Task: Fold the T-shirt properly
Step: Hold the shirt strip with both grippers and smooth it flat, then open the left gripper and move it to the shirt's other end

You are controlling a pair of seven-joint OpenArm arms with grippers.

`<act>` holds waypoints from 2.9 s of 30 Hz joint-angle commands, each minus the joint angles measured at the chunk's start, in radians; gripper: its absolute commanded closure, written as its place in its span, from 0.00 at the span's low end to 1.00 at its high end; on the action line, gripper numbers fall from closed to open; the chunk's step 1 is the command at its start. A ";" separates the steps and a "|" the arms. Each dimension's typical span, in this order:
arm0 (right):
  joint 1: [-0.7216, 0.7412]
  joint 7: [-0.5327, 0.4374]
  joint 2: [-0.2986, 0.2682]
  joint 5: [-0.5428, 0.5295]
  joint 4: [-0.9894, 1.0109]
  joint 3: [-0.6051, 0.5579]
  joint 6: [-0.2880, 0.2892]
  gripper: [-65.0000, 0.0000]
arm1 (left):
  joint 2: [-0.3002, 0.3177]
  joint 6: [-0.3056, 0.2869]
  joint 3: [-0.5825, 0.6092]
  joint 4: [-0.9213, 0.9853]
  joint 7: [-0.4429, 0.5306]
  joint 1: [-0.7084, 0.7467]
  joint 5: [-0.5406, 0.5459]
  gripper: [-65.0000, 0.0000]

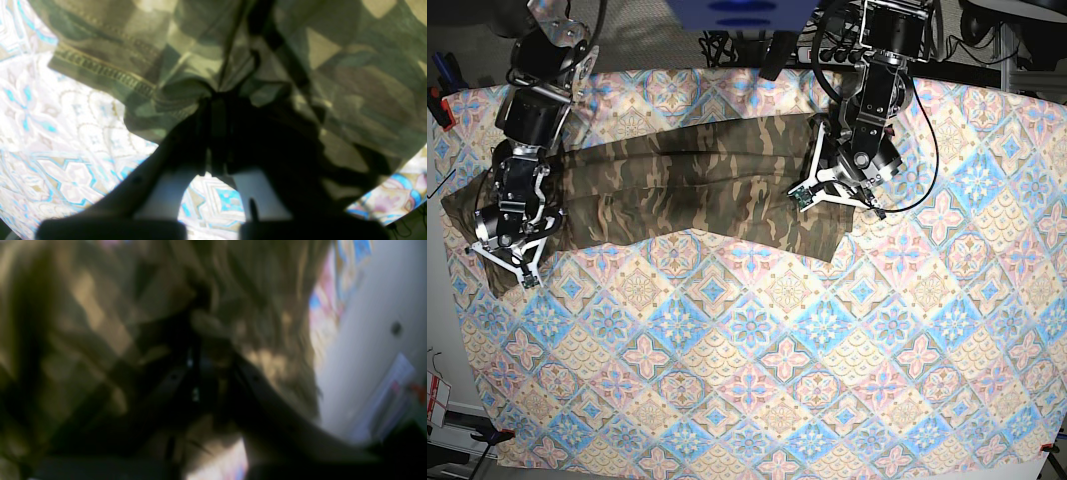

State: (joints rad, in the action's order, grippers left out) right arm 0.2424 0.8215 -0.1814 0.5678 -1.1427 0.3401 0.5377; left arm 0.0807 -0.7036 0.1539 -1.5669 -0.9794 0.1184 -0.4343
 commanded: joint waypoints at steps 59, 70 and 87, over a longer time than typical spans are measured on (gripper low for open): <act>-0.079 -0.095 0.046 0.329 -0.382 -0.063 0.051 0.26 | 0.004 0.005 -0.004 -0.013 -0.075 -0.001 -0.021 1.00; -0.079 -0.170 0.047 0.327 -0.494 -0.043 0.049 0.26 | 0.004 0.005 -0.012 -0.057 -0.077 0.016 -0.019 1.00; -0.045 -0.170 0.119 0.295 -0.418 0.178 0.054 0.26 | -0.046 0.005 -0.099 -0.367 -0.077 0.108 -0.008 0.93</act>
State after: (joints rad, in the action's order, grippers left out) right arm 0.1795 0.6651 -0.0505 0.8604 -1.5444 0.5217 0.6010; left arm 0.0353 -0.7036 0.0521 -1.9152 -1.0580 0.2272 -0.4408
